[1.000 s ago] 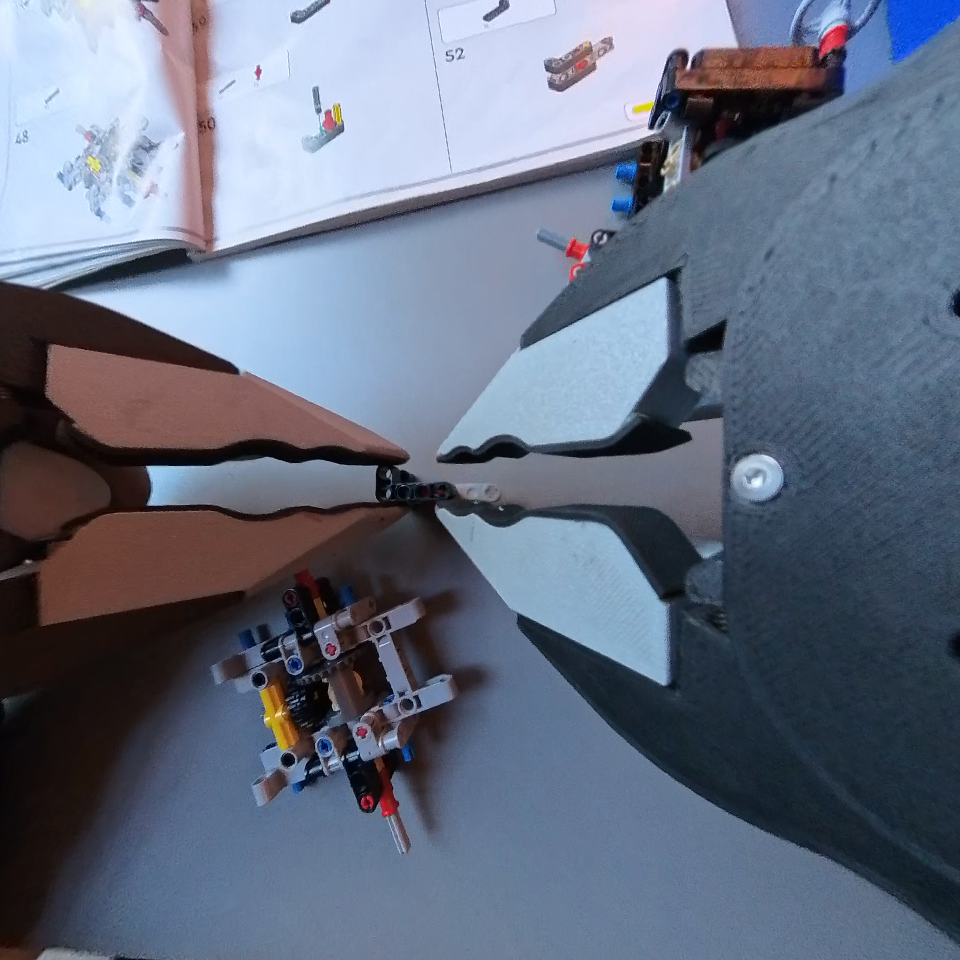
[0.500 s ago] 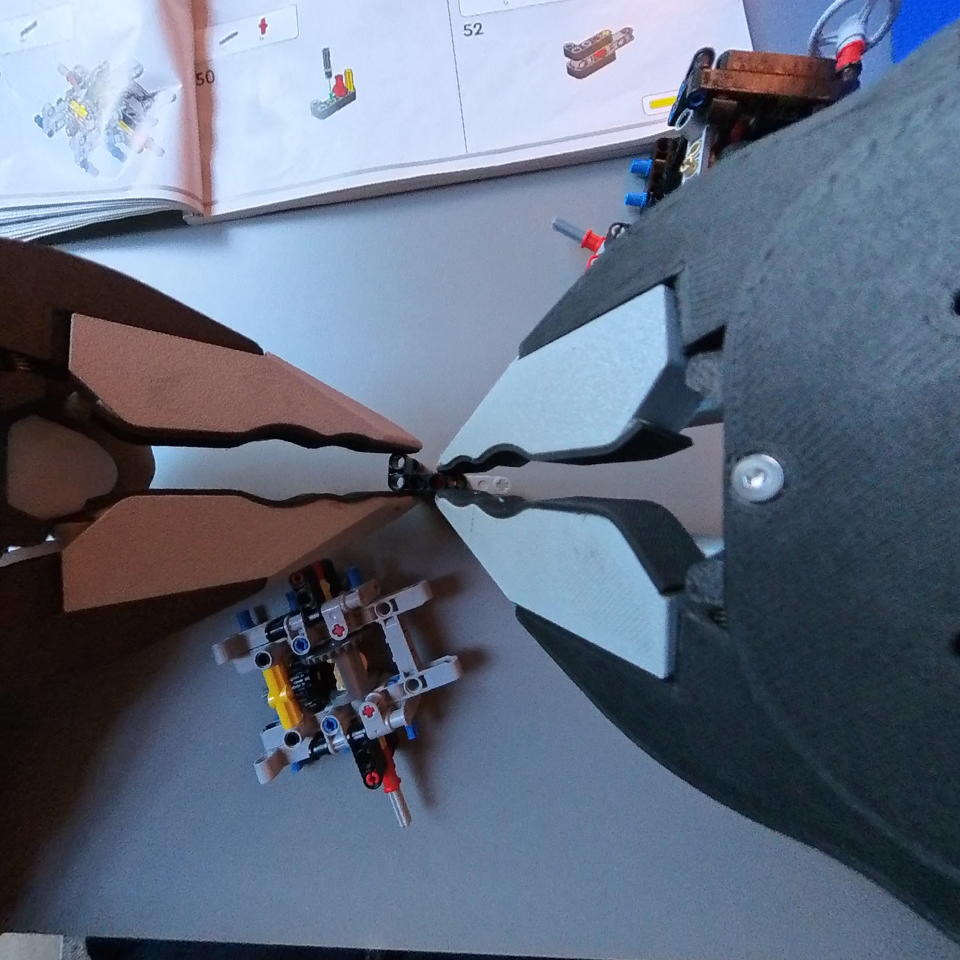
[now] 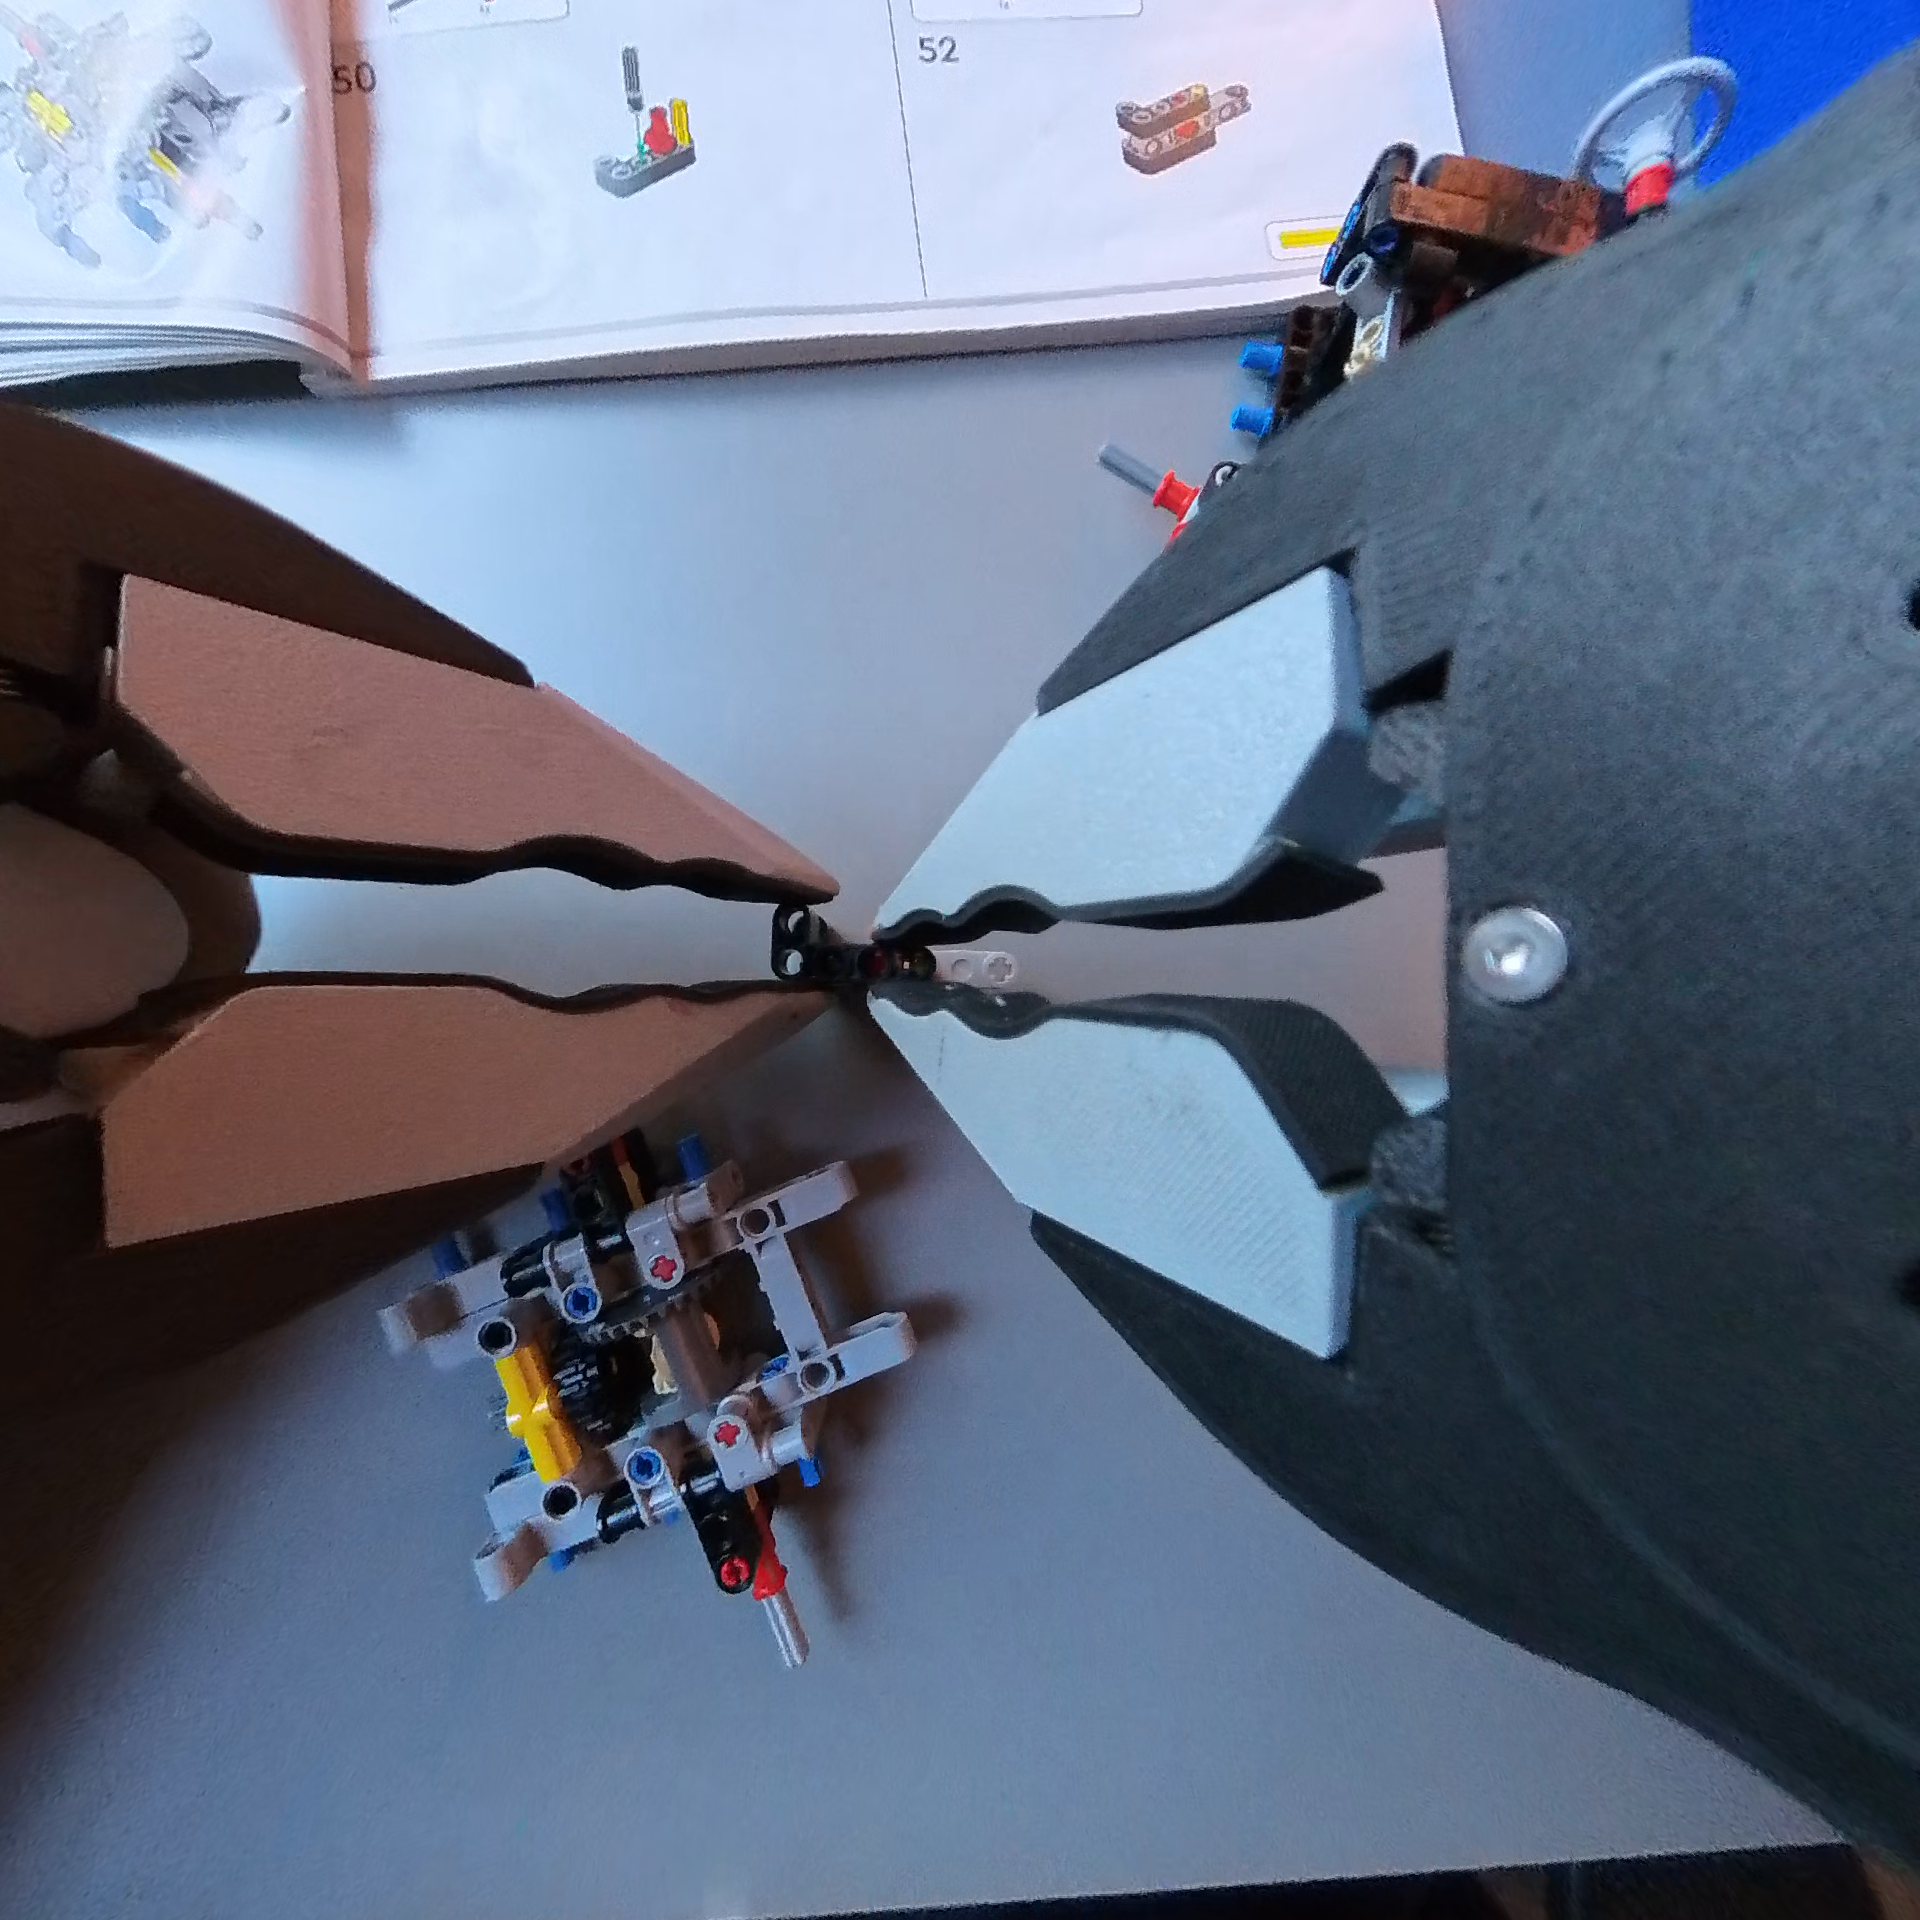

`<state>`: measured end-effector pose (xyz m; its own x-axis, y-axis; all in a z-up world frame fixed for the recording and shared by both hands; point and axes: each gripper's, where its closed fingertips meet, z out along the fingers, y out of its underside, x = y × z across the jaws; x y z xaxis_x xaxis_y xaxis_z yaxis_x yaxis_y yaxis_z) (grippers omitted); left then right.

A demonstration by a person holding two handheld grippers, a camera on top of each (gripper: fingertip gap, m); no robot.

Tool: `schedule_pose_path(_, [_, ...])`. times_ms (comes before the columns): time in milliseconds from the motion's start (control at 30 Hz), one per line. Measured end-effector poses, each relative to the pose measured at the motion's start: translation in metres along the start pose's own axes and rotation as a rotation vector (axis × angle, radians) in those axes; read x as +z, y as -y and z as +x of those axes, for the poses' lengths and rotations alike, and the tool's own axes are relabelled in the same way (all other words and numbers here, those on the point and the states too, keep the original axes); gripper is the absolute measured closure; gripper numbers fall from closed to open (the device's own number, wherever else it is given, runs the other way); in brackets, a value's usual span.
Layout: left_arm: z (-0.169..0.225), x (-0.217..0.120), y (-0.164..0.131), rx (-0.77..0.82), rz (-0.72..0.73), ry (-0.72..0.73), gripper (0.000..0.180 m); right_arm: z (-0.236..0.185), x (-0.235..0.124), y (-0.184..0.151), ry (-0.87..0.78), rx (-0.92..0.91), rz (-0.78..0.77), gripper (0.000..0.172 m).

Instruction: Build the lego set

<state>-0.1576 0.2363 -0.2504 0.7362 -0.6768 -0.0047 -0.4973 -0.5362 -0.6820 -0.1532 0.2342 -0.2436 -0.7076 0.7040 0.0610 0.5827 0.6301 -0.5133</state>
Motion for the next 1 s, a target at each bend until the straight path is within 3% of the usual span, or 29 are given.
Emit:
schedule_pose_path(233, [0.0,0.0,0.0,-0.007,-0.01,-0.003,0.167,0.0,0.001,-0.001,-0.016,-0.009,0.0,0.168])
schedule_pose_path(567, [0.0,0.0,-0.002,0.034,-0.08,0.047,0.167,0.0,0.0,0.002,-0.004,0.076,0.194,0.168])
schedule_pose_path(767, [-0.001,0.0,-0.001,0.063,-0.1,0.072,0.166,0.0,-0.017,0.002,-0.027,0.059,0.122,0.163])
schedule_pose_path(900, [0.001,0.001,0.0,0.066,-0.097,0.061,0.166,-0.004,-0.011,-0.003,-0.019,0.004,0.022,0.159])
schedule_pose_path(1000, [0.002,0.001,0.0,0.064,-0.095,0.058,0.166,-0.004,-0.006,-0.003,-0.01,0.0,-0.005,0.168])
